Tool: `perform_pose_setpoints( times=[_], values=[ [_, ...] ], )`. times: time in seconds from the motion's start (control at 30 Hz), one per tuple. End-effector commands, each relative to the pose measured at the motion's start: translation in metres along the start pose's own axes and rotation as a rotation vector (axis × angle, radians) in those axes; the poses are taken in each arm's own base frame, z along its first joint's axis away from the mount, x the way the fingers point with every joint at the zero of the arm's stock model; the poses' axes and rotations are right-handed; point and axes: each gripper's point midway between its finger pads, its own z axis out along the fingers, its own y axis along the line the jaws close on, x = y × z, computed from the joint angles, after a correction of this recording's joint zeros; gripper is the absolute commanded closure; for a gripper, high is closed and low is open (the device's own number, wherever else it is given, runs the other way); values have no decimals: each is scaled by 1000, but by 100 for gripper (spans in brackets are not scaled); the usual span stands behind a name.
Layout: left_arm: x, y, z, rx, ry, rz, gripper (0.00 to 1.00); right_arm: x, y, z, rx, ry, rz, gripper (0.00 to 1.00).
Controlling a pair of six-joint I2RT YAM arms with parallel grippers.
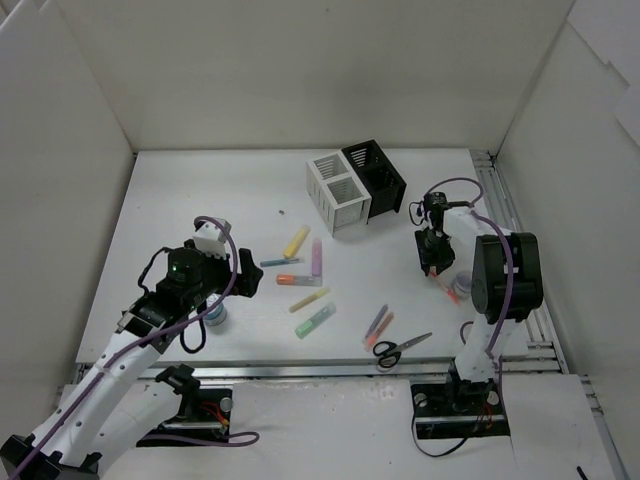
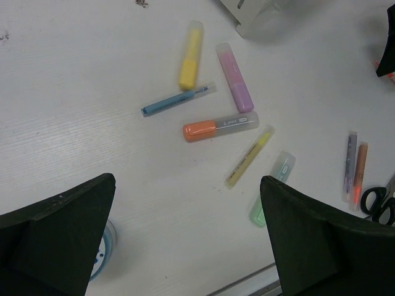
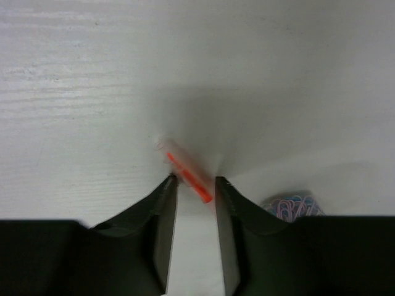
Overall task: Sort the stationery into containers
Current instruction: Pick up the pen from the corner of the board, then place the pen in the storage box.
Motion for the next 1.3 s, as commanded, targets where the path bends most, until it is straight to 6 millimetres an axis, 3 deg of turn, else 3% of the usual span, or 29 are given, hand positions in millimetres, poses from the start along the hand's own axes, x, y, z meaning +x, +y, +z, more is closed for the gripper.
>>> perform_pose_setpoints(
  times=[0.0, 0.07, 0.17, 0.33, 0.37, 0.47, 0.53, 0.57, 0.63, 0.67, 0.73, 0.83, 0.9, 0.93, 0.97, 1.03, 1.07, 1.13, 1.17, 1.27],
  values=[
    [-34, -4, -7, 18, -88, 20, 0, 15, -2, -10, 2, 33, 1, 73],
    [-33, -5, -7, 22, -86, 20, 1, 15, 0, -9, -12, 34, -14, 87],
    [-33, -3, -8, 18, -92, 12, 0, 12, 12, -10, -70, 27, -45, 98],
    [-33, -2, -11, 14, -100, 7, 0, -23, 28, -40, -56, -122, -132, 100],
    [-33, -2, -10, 11, -101, 4, 1, -40, 36, -52, -64, -195, -143, 100],
    [-33, 0, -11, -1, -101, -4, 1, -95, 52, -108, -75, -470, -173, 100],
    [-34, 0, -10, -4, -99, -9, 0, -124, 62, -155, -78, -659, -204, 100],
    [-34, 0, -10, -3, -97, -12, 1, -147, 75, -188, -100, -799, -230, 100],
    [-36, 2, -9, -13, -97, -19, 1, -166, 90, -237, -139, -982, -276, 100],
    [-35, 2, -8, -16, -88, -27, 0, -181, 106, -276, -179, -1140, -306, 100],
    [-36, 5, -7, -24, -89, -35, 0, -193, 136, -320, -278, -1352, -356, 100],
    [-35, 5, -3, -28, -83, -49, 1, -201, 170, -360, -391, -1571, -407, 100],
    [-36, 7, -2, -38, -76, -64, 1, -211, 187, -356, -417, -1603, -425, 100],
    [-36, 6, -1, -36, -73, -65, 0, -215, 195, -370, -441, -1665, -414, 100],
    [-35, 7, 2, -39, -64, -70, 0, -222, 204, -357, -449, -1660, -423, 100],
    [-35, 7, 3, -42, -56, -83, 1, -231, 212, -364, -453, -1706, -403, 100],
    [-33, 10, 5, -55, -45, -90, 0, -238, 217, -349, -448, -1689, -408, 100],
    [-30, 12, 7, -65, -34, -101, 1, -243, 224, -343, -443, -1689, -403, 100],
    [-28, 12, 7, -68, -30, -103, 1, -246, 230, -328, -442, -1665, -411, 100],
    [-25, 13, 6, -72, -21, -112, 0, -247, 231, -306, -434, -1625, -383, 100]
  ],
)
